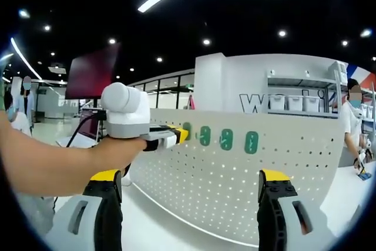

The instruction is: Insert the hook assembly into the mounting plate slot until the hook locks in place.

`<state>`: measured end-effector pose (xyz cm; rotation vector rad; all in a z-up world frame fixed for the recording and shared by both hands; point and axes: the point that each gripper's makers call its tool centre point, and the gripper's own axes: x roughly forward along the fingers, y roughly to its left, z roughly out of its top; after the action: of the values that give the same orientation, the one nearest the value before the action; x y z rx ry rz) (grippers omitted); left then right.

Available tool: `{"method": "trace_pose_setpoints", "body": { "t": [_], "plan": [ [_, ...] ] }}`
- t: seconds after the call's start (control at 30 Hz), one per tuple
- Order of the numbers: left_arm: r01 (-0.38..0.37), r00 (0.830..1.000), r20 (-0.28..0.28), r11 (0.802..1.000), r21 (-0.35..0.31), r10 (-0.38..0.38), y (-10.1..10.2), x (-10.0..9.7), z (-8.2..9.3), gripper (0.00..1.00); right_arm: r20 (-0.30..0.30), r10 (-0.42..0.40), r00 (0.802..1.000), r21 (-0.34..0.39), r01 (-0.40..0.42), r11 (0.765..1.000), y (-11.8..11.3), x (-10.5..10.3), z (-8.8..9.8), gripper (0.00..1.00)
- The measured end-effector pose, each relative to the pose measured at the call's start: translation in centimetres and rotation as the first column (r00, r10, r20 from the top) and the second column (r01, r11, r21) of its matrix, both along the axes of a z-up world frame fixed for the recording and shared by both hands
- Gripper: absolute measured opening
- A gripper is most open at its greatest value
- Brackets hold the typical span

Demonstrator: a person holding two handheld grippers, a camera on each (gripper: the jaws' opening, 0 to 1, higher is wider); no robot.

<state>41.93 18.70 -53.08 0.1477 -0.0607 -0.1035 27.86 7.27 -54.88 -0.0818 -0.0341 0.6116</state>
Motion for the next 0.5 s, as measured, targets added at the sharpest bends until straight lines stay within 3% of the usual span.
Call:
{"method": "trace_pose_setpoints", "body": {
  "t": [0.37,0.4,0.5],
  "plan": [
    [-0.006,1.000,-0.003,0.998,0.064,0.006,-0.07,-0.06,0.05,0.03,-0.004,0.001,1.000,-0.002,-0.001,1.000,0.01,-0.10,-0.21,0.99],
    [-0.010,1.000,-0.004,0.994,0.106,0.010,-0.06,-0.05,0.09,0.02,-0.004,0.002,1.000,-0.004,-0.002,1.000,0.04,-0.10,-0.25,0.99],
    [-0.011,1.000,-0.006,0.990,0.137,0.012,-0.18,-0.10,0.07,0.02,-0.002,0.005,1.000,-0.005,-0.005,1.000,0.14,-0.11,-0.22,0.99]
  ]
}}
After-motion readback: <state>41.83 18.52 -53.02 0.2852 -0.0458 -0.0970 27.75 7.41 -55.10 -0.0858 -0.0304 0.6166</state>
